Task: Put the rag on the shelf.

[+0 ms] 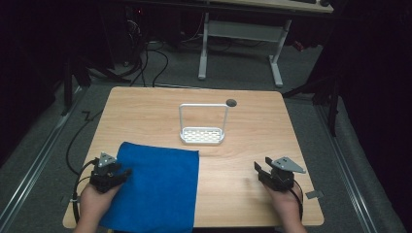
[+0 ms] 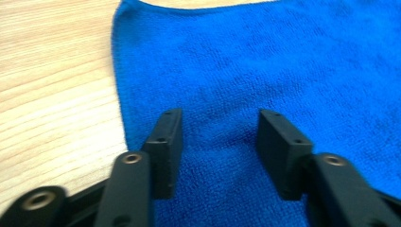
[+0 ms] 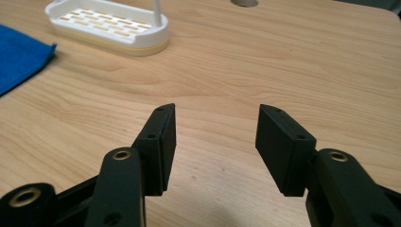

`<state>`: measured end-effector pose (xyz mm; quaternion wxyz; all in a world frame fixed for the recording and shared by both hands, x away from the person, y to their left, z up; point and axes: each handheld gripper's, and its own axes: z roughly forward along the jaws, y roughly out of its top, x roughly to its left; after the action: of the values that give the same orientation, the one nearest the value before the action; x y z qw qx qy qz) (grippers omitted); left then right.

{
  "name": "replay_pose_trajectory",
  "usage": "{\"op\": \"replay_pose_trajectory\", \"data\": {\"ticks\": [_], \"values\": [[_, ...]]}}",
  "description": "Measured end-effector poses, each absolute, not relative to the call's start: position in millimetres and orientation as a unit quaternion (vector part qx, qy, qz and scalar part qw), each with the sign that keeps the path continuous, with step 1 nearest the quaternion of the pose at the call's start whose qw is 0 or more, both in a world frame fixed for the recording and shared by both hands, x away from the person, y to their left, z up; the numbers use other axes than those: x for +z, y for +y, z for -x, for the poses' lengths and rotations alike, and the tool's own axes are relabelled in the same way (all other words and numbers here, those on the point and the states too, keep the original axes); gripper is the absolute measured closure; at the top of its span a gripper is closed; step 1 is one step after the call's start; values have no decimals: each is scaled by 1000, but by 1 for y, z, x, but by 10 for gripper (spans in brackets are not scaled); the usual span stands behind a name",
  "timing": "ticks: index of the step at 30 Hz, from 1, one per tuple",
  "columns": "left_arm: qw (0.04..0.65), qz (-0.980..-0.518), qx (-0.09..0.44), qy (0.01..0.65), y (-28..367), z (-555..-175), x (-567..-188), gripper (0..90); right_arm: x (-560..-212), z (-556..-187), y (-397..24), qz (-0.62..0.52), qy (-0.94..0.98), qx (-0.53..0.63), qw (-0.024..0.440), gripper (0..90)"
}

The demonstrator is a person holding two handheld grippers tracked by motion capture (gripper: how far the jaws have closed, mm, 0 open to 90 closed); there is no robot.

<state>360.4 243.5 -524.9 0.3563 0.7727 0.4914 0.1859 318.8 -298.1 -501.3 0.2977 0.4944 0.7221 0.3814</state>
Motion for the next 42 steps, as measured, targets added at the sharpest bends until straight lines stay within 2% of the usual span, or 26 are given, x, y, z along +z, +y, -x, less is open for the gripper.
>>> {"op": "replay_pose_trajectory", "data": {"ticks": [5, 22, 26, 28, 30, 32, 34, 35, 38, 42], "values": [[380, -757, 186, 498, 251, -357, -517, 506, -503, -320, -296, -494, 728, 378, 287, 488], [371, -757, 189, 504, 258, -356, -519, 526, -504, -322, -276, -470, 744, 389, 272, 490], [368, -756, 190, 507, 264, -352, -520, 571, -504, -322, -254, -446, 757, 405, 252, 556], [365, -758, 184, 508, 268, -349, -520, 644, -504, -320, -228, -407, 783, 405, 239, 614], [359, -760, 185, 510, 272, -346, -521, 678, -505, -321, -214, -387, 793, 412, 225, 685], [355, -761, 183, 512, 277, -342, -522, 693, -506, -321, -209, -381, 797, 414, 220, 700], [350, -763, 178, 513, 280, -337, -524, 744, -508, -323, -188, -351, 818, 416, 187, 781], [350, -763, 178, 513, 280, -337, -524, 762, -508, -323, -188, -351, 818, 416, 187, 781], [344, -769, 176, 508, 278, -328, -527, 802, -511, -325, -162, -313, 840, 415, 158, 877], [340, -777, 180, 499, 273, -319, -526, 844, -516, -326, -139, -277, 862, 400, 142, 900]]}}
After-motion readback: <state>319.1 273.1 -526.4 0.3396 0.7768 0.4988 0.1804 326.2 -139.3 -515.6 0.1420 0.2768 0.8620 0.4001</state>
